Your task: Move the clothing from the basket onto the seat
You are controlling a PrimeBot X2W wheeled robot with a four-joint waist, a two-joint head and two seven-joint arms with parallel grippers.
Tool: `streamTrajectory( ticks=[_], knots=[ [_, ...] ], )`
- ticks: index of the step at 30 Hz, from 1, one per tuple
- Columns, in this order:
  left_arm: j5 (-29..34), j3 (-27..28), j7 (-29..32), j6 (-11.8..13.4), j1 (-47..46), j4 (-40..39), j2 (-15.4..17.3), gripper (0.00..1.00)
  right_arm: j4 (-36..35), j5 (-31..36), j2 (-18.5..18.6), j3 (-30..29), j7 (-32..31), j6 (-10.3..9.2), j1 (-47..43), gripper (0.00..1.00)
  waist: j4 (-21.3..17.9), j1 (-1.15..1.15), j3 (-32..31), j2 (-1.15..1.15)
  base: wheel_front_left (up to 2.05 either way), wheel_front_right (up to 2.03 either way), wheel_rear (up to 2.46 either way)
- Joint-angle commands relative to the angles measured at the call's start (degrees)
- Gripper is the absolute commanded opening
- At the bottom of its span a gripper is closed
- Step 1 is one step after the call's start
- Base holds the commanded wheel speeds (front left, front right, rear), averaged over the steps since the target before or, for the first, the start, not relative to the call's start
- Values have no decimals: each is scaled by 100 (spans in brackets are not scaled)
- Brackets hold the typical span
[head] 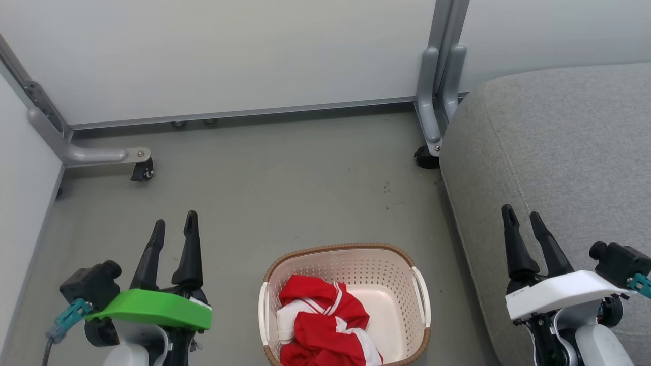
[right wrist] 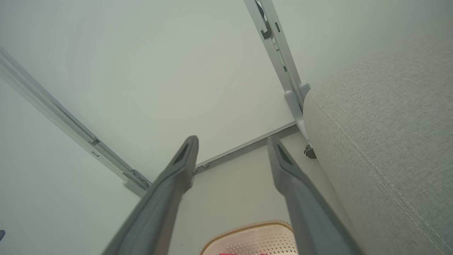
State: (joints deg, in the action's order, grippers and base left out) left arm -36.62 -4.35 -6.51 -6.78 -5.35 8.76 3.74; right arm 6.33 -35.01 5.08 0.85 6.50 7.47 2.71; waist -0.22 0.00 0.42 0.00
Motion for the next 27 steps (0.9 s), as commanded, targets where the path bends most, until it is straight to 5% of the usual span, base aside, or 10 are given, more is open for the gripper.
streamTrajectory(
  ticks=[1,27],
  knots=[
    [206,-38,-59,25,-69,-42,60,100,-68,208,47,23,61,2,21,100,-1,0,0,0,0,0,0],
    [1721,-290,-436,131,-95,367,109,100,208,1767,23,169,440,3,-42,100,-9,0,21,0,0,0,0]
  ],
)
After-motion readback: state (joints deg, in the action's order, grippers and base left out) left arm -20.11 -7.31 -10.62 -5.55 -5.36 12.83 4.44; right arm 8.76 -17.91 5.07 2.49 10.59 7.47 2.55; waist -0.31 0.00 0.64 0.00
